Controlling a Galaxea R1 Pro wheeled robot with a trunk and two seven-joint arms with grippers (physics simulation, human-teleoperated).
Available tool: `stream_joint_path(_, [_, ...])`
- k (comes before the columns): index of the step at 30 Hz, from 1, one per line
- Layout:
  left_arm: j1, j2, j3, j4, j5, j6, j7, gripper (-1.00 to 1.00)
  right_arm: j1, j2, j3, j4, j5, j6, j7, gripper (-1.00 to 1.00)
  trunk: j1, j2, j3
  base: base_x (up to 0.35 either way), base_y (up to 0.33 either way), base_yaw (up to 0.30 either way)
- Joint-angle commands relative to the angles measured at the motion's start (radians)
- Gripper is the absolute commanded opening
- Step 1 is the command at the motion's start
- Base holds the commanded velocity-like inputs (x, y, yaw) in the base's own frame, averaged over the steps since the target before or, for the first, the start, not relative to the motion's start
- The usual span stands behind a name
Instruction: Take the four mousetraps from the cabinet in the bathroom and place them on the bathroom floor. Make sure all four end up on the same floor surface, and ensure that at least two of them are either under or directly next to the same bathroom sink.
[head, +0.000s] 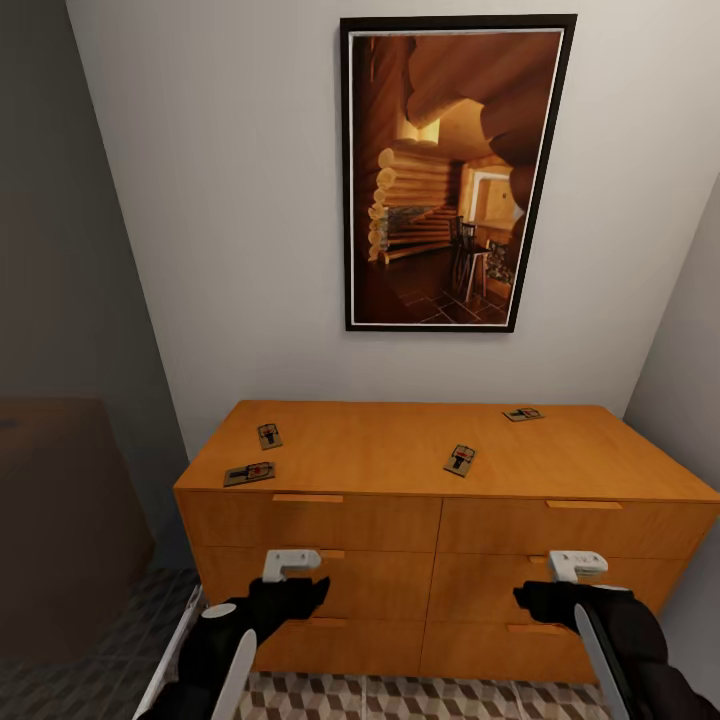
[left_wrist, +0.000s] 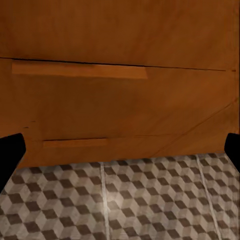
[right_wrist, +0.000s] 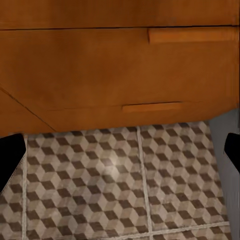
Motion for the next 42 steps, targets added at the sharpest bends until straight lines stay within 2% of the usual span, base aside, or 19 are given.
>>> stream_joint_path(1, [-0.011,-0.004,-0.004,-0.001,0.007,0.011,0.002,1.0,-0.012,-0.004,-0.001,-0.001,0.0,0.004,0.001,1.0,0.0,-0.001,-0.001,0.0,0.0,0.0])
stream_joint_path(6, [-0.064,-0.014,-0.028,-0.007,0.006,0.044,0.002,1.0,-0.067,-0.024,-0.006,-0.002,0.0,0.004,0.002,1.0,0.0,-0.001,-0.001,0.0,0.0,0.0])
stream_joint_path(14, [-0.142,-0.018,-0.04,-0.024,0.009,0.087,0.001,1.0,-0.157,-0.05,-0.012,-0.002,0.0,0.004,0.004,1.0,0.0,-0.001,-0.001,0.0,0.0,0.0])
stream_joint_path(22, [-0.214,-0.027,-0.042,-0.029,0.014,0.123,0.0,1.0,-0.229,-0.059,-0.029,-0.003,-0.001,0.004,0.005,1.0,0.0,-0.001,-0.001,0.0,0.0,0.0])
stream_joint_path(31, [-0.272,-0.031,-0.043,-0.032,0.016,0.16,-0.001,1.0,-0.276,-0.07,-0.034,-0.003,-0.001,0.004,0.005,1.0,0.0,-0.001,-0.001,0.0,0.0,0.0])
stream_joint_path(42, [-0.298,-0.031,-0.043,-0.035,0.017,0.168,-0.002,1.0,-0.306,-0.09,-0.035,-0.003,-0.003,0.004,0.007,1.0,0.0,-0.001,-0.001,0.0,0.0,0.0])
